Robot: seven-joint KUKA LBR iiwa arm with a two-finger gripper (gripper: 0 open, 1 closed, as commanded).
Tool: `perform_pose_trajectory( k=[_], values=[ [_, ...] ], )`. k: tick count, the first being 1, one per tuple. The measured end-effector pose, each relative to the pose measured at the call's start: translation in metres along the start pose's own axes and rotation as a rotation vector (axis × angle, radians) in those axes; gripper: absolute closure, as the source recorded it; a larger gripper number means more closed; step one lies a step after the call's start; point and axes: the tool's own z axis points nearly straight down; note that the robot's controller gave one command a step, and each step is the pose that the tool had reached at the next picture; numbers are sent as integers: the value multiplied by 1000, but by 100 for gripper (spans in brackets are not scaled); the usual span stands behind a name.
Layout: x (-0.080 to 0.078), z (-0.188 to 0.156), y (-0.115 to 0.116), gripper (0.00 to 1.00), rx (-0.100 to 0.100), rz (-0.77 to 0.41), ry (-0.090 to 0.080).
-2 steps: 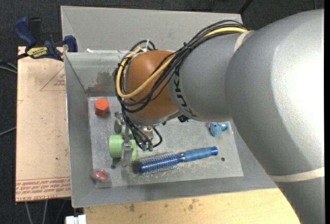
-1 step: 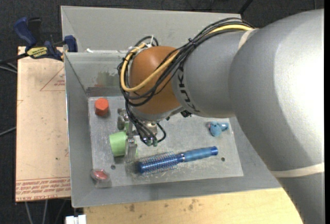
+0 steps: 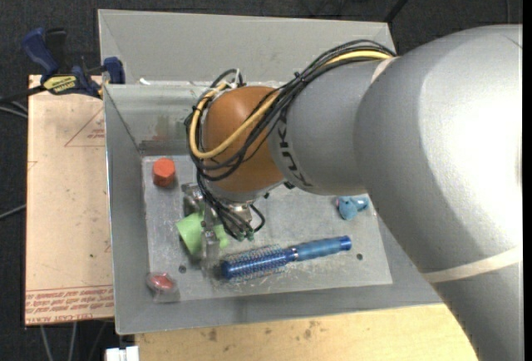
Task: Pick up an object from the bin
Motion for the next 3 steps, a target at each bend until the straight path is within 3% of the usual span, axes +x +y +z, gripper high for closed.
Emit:
perform_pose_trajectory(
  k=[1,2,3],
  values=[
    [0,0,0,0,-1,2,-1],
    [-2,-2,1,100,-4,1,-6],
    [-5,-88,2,100,-2,3,-9]
  ],
)
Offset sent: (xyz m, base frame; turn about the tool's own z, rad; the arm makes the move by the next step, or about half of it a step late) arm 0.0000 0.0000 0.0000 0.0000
